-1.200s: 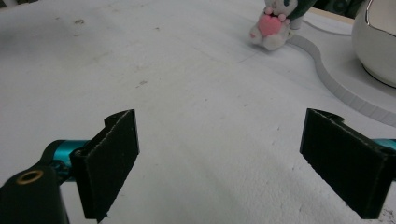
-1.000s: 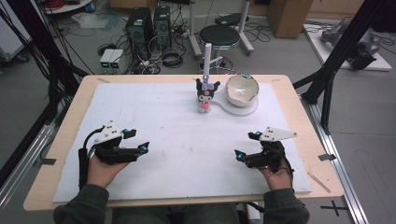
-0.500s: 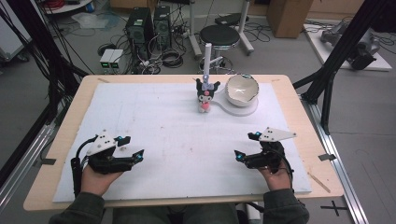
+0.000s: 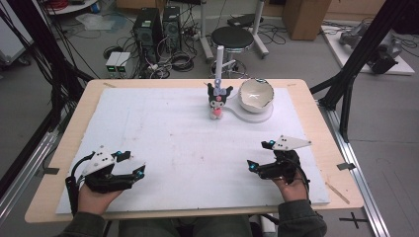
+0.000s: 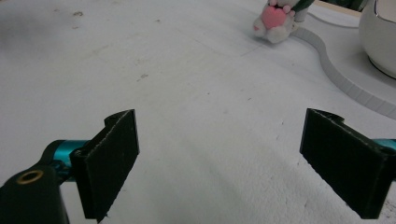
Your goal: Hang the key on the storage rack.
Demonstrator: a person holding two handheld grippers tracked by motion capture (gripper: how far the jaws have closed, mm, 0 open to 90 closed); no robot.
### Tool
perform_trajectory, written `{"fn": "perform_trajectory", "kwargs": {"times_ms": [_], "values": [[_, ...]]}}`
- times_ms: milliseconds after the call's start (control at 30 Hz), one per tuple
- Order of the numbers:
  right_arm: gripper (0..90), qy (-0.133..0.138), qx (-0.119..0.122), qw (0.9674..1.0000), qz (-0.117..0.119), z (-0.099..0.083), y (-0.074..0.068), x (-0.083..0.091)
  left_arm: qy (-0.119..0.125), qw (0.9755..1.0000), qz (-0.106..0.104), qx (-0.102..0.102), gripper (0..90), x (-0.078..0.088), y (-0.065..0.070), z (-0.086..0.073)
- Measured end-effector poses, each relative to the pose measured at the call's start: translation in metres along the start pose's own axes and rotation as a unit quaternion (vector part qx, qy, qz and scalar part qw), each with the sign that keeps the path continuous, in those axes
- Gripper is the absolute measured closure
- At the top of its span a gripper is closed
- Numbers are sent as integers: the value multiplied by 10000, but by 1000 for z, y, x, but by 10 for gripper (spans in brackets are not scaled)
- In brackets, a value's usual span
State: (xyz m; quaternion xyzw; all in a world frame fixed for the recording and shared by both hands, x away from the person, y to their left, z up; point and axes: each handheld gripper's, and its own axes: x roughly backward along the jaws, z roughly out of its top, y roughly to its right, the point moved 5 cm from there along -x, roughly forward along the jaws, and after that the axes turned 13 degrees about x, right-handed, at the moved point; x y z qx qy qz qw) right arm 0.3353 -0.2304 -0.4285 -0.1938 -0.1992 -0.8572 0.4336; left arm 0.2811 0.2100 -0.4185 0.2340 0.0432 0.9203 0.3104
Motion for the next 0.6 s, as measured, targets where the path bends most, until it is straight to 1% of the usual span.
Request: {"fn": "perform_trajectory", "kwargs": {"times_ms": [100, 200, 300, 600], "values": [[107, -25, 6, 10000, 17, -1, 0, -1, 37, 10000, 11, 9, 268, 3, -1, -2], [107, -42, 20, 10000, 27, -1, 0, -2, 21, 10000, 45, -18, 266, 6, -2, -6], [107, -55, 32, 10000, 39, -2, 0, -2, 20, 10000, 56, 20, 254, 8, -4, -10], [107, -59, 41, 9999, 73, -2, -1, -2, 16, 10000, 51, 0, 241, 9, -3, -12]]}}
